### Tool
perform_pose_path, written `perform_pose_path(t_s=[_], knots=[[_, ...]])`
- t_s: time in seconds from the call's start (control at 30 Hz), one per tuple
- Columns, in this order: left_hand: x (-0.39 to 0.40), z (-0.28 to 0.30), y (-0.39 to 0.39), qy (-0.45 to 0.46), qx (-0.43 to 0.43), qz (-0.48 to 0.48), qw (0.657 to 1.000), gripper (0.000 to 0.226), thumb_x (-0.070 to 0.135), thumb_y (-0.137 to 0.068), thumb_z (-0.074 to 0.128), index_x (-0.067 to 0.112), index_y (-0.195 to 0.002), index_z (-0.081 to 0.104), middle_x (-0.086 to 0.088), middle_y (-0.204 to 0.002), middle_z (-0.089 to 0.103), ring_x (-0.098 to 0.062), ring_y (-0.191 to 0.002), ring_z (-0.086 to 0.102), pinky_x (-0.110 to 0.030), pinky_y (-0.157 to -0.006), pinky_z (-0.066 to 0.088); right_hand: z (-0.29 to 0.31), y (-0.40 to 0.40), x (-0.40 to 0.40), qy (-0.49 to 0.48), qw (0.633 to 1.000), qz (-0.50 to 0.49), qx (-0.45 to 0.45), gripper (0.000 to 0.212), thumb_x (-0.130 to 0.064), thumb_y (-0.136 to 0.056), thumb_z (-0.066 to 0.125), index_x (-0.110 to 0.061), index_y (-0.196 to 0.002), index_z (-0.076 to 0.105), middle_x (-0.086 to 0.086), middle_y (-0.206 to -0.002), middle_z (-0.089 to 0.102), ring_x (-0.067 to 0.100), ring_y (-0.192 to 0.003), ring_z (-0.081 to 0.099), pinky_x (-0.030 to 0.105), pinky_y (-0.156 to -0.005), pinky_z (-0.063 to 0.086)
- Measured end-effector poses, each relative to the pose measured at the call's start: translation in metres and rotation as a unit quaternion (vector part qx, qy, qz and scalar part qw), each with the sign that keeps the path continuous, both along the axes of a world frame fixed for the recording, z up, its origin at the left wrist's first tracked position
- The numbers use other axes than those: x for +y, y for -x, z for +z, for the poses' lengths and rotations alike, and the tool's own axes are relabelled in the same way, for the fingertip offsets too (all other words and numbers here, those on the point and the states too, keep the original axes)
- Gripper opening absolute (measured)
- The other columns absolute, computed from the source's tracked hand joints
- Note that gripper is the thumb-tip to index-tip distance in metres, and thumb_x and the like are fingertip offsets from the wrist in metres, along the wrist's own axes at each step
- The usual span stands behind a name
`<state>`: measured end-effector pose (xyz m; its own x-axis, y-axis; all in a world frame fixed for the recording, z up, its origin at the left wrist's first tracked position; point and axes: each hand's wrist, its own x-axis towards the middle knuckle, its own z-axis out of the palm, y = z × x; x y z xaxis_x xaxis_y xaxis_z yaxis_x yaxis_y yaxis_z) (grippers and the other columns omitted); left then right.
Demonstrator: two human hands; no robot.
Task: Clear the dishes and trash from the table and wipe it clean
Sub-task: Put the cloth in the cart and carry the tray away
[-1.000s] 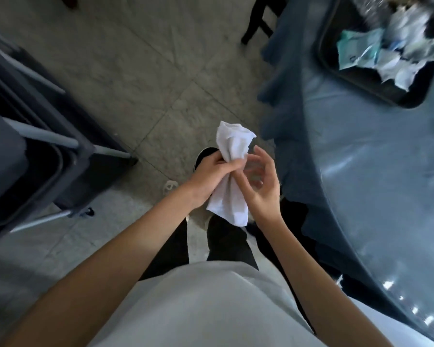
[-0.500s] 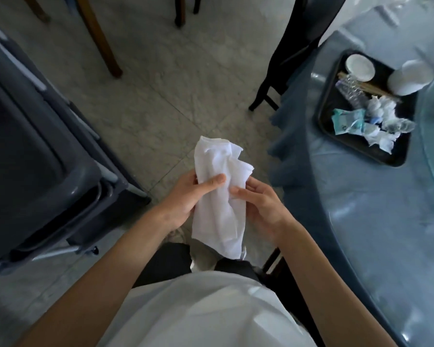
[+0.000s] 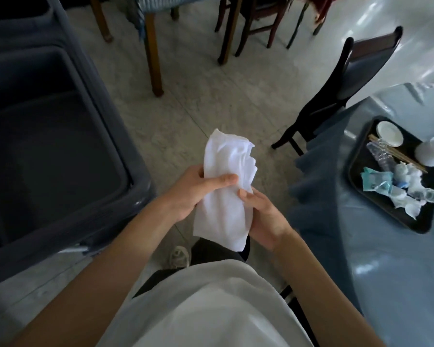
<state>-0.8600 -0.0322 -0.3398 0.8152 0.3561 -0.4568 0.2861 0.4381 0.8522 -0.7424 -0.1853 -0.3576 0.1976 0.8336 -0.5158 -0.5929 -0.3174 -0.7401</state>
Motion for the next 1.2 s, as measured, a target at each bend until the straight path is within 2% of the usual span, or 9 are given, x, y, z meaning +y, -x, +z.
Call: perform_pose_path(t_s=[0.1,0.2,0.33,0.57,0.67,0.77,0.83,1.0,1.2], knots=[[0.015,0.006,0.006,-0.013,-0.011,0.03,0.999,0.033,0.019,-0.087,0.077,0.013,-0.119,0.071,-0.009,-0.112,0.076,-0.027,-0.104,0.073,-0.052,-0.098,0.055,0.005,-0.01,0.019,-0.016,1.0,-0.022,0.009,0.041,-0.021,-0.105,0.053,-0.005,-0.144,0.056,0.027,-0.146,0.055,0.047,-0.135,0.052,0.067,-0.115,0.036],[0.031,0.011,0.011,-0.043,-0.006,0.081,0.996,0.032,0.015,-0.087,0.077,0.012,-0.117,0.07,-0.008,-0.109,0.077,-0.025,-0.101,0.074,-0.052,-0.095,0.057,0.014,-0.018,0.045,-0.026,1.0,-0.016,-0.006,0.03,-0.013,-0.103,0.056,-0.01,-0.13,0.068,0.023,-0.136,0.065,0.043,-0.126,0.062,0.061,-0.105,0.049],[0.055,0.012,0.011,-0.031,-0.016,0.147,0.989,0.032,0.009,-0.088,0.074,0.011,-0.119,0.069,-0.007,-0.11,0.077,-0.024,-0.102,0.074,-0.05,-0.095,0.057,0.021,-0.035,0.085,-0.022,0.998,0.029,-0.049,0.036,-0.01,-0.102,0.059,-0.003,-0.138,0.06,0.023,-0.136,0.065,0.042,-0.125,0.063,0.057,-0.104,0.052],[0.115,0.009,-0.019,-0.018,0.023,0.247,0.969,0.019,0.023,-0.1,0.06,0.017,-0.117,0.068,-0.002,-0.108,0.077,-0.022,-0.102,0.074,-0.049,-0.095,0.058,0.011,-0.097,0.178,0.002,0.991,0.116,-0.068,0.039,-0.008,-0.095,0.068,-0.004,-0.133,0.063,0.02,-0.13,0.069,0.041,-0.121,0.066,0.056,-0.099,0.056],[0.148,0.0,-0.047,-0.004,0.033,0.302,0.953,0.019,0.026,-0.101,0.059,0.019,-0.116,0.068,-0.002,-0.108,0.077,-0.023,-0.103,0.073,-0.048,-0.094,0.058,0.004,-0.133,0.226,-0.014,0.983,0.172,-0.066,0.035,-0.005,-0.097,0.065,-0.001,-0.132,0.063,0.022,-0.129,0.069,0.041,-0.117,0.068,0.055,-0.094,0.058],[0.186,-0.014,-0.084,0.028,0.032,0.373,0.927,0.022,0.026,-0.099,0.062,0.012,-0.113,0.071,-0.008,-0.11,0.076,-0.028,-0.104,0.072,-0.046,-0.093,0.057,-0.007,-0.177,0.281,-0.02,0.977,0.201,-0.066,0.03,-0.004,-0.096,0.065,0.004,-0.125,0.064,0.023,-0.122,0.071,0.041,-0.109,0.071,0.048,-0.083,0.061],[0.211,-0.019,-0.114,0.048,0.026,0.416,0.908,0.022,0.025,-0.098,0.063,0.009,-0.109,0.072,-0.01,-0.107,0.076,-0.028,-0.1,0.071,-0.044,-0.089,0.056,-0.011,-0.207,0.317,-0.026,0.973,0.214,-0.076,0.032,-0.007,-0.092,0.07,0.006,-0.122,0.065,0.025,-0.12,0.072,0.043,-0.107,0.071,0.052,-0.083,0.061],[0.262,-0.013,-0.175,0.064,0.017,0.486,0.871,0.024,0.025,-0.098,0.062,0.011,-0.115,0.071,-0.008,-0.11,0.075,-0.027,-0.104,0.07,-0.046,-0.095,0.057,0.003,-0.269,0.397,0.005,0.957,0.277,-0.088,0.026,-0.01,-0.086,0.074,-0.012,-0.112,0.074,0.016,-0.117,0.075,0.036,-0.106,0.073,0.051,-0.084,0.06],[0.333,-0.001,-0.186,0.015,0.029,0.549,0.835,0.024,0.016,-0.098,0.062,0.018,-0.121,0.068,-0.005,-0.115,0.075,-0.027,-0.109,0.07,-0.05,-0.097,0.056,0.012,-0.281,0.517,-0.022,0.919,0.379,-0.108,0.041,-0.01,-0.091,0.072,-0.008,-0.13,0.064,0.013,-0.124,0.073,0.035,-0.112,0.072,0.05,-0.086,0.06]])
